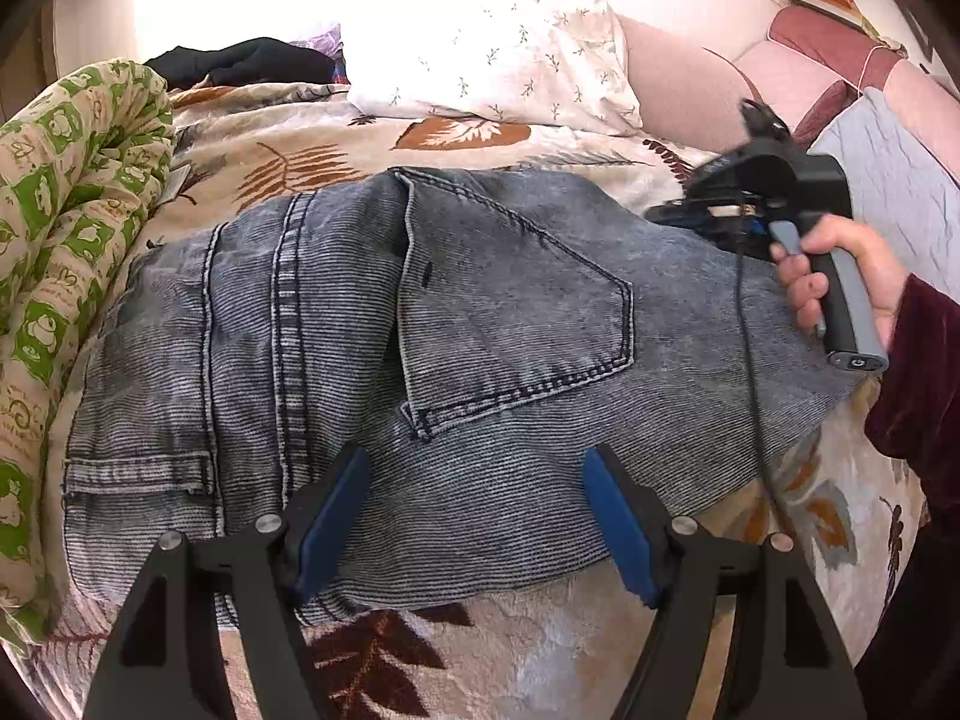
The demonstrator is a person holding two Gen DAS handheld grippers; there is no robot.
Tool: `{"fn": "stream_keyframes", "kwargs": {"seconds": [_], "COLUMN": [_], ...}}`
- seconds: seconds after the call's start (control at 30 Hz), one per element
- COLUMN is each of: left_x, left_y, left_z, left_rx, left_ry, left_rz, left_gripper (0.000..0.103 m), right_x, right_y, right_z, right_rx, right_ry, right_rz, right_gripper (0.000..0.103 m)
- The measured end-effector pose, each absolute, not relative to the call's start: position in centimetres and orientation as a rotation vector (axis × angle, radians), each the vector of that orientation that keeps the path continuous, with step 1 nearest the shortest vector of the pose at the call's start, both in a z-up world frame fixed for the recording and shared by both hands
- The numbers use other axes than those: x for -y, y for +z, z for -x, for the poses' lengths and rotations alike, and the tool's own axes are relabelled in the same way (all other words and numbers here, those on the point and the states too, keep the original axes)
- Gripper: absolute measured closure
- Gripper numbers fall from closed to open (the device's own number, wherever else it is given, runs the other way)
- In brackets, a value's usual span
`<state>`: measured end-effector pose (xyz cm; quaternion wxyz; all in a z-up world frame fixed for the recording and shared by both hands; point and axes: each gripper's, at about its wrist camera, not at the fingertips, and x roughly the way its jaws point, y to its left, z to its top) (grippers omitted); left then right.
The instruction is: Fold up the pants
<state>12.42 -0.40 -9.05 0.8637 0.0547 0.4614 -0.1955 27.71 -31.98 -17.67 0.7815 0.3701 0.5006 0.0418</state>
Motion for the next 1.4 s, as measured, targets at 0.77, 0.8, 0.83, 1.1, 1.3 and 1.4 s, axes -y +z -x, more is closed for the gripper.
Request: {"fn": "stream_keyframes", "kwargs": {"seconds": [0.77, 0.8, 0.83, 1.1, 1.3, 1.4], "left_x": [-12.1, -12.1, -12.1, -12.2, -8.4, -8.0], "left_y": [-9.8, -9.7, -9.6, -6.3, -5.0, -7.9], "left_z": [-15.0, -14.9, -14.7, -12.4, -11.2, -11.6], "left_rx": [-1.025, -1.019, -1.016, -0.949, -0.862, -0.979], "left_ry": [-0.075, -0.082, -0.086, -0.120, -0.183, -0.194], "left_rz": [0.108, 0.097, 0.089, 0.140, -0.062, -0.072], "left_gripper": [0.020, 0.020, 0.020, 0.022, 0.022, 0.022], "right_x": [16.8, 15.9, 15.1, 13.1, 10.9, 8.6], "right_y": [-9.4, -10.4, -11.7, -10.9, -5.6, -5.9], "right_z": [-16.7, -16.8, -16.8, -16.2, -19.4, -22.5], "right_rx": [-1.084, -1.119, -1.162, -1.150, -0.979, -0.982], "right_ry": [0.352, 0.339, 0.335, 0.345, 0.400, 0.433], "right_rz": [-0.531, -0.509, -0.491, -0.388, -0.410, -0.404], "right_gripper": [0.072, 0.072, 0.072, 0.069, 0.064, 0.064]}}
